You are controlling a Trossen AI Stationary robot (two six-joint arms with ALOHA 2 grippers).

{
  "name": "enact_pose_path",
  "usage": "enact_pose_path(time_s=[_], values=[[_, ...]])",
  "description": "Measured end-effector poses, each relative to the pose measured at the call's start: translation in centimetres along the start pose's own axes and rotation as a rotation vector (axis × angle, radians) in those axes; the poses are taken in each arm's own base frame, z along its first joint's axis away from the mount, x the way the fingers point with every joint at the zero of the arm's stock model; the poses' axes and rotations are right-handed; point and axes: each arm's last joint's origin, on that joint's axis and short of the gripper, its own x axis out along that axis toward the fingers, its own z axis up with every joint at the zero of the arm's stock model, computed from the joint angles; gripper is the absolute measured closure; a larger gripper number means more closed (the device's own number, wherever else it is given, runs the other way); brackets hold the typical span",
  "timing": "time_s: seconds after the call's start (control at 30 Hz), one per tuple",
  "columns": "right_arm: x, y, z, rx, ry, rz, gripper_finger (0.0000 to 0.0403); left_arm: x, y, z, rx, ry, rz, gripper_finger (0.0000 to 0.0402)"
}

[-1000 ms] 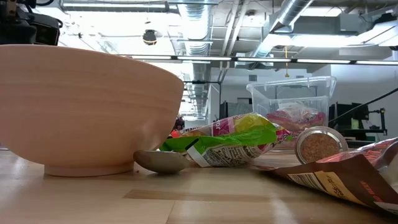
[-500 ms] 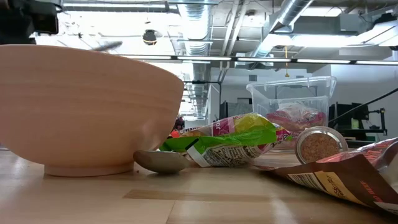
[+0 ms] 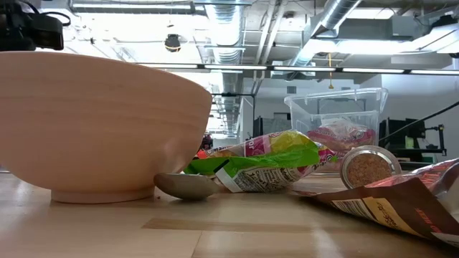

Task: Pick & Place Food Item
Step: Put the purple spoon into the bottom transparent bin

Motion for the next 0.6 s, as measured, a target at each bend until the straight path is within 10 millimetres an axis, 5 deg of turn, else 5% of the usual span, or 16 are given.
enact_pose_path(time_s=[0.6], values=[[0.53,-0.08,0.44,0.008,-0.002,-0.015,0.0223,0.6,0.41,0.9,0.043,-0.029,0.032,0.0401]])
